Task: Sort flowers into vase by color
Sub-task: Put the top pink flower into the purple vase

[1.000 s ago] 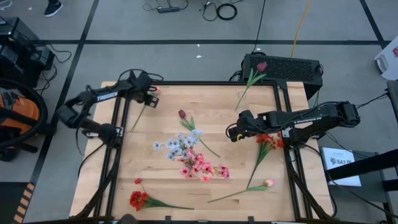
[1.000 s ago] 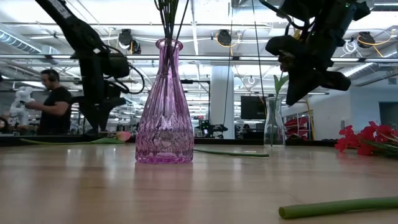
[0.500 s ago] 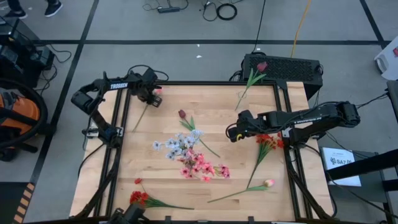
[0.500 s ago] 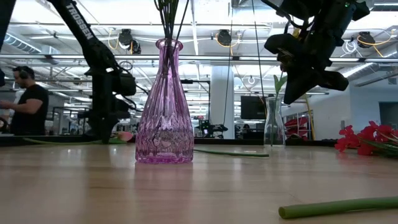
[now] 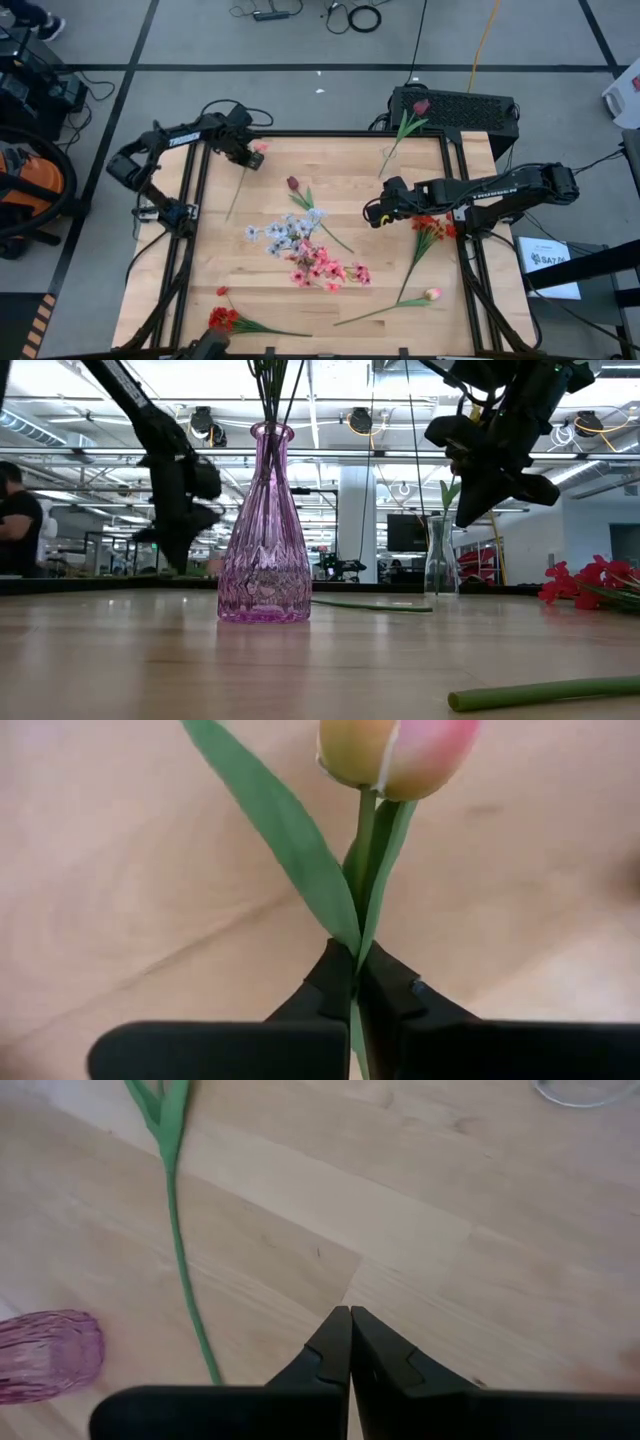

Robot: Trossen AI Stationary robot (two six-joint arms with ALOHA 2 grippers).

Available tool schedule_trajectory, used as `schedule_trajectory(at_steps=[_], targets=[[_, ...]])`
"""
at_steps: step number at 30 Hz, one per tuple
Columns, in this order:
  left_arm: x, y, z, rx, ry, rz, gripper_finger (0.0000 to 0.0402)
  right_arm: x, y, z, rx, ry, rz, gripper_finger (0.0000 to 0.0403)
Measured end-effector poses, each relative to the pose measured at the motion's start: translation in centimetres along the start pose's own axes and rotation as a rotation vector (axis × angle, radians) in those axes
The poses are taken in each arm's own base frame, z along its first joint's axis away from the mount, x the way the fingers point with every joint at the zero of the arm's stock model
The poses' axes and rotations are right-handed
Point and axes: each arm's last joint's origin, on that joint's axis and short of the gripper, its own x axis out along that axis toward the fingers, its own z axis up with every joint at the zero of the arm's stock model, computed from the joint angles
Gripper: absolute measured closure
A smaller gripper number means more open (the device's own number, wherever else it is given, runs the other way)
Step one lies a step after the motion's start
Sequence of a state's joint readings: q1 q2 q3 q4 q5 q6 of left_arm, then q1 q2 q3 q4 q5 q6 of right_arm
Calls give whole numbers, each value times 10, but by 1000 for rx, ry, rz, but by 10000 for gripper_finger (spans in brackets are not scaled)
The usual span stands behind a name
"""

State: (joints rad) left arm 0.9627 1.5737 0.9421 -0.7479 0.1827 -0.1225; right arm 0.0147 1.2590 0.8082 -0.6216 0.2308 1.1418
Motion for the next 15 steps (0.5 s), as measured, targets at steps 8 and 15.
schedule_trajectory(at_steps=[8, 15], targets=[[-70, -23, -20, 100, -279, -54, 399, 0, 0, 0, 0, -3, -5, 403], [-126, -47, -55, 107, -527, -166, 399, 0, -1, 1, -15, -53, -31, 403]])
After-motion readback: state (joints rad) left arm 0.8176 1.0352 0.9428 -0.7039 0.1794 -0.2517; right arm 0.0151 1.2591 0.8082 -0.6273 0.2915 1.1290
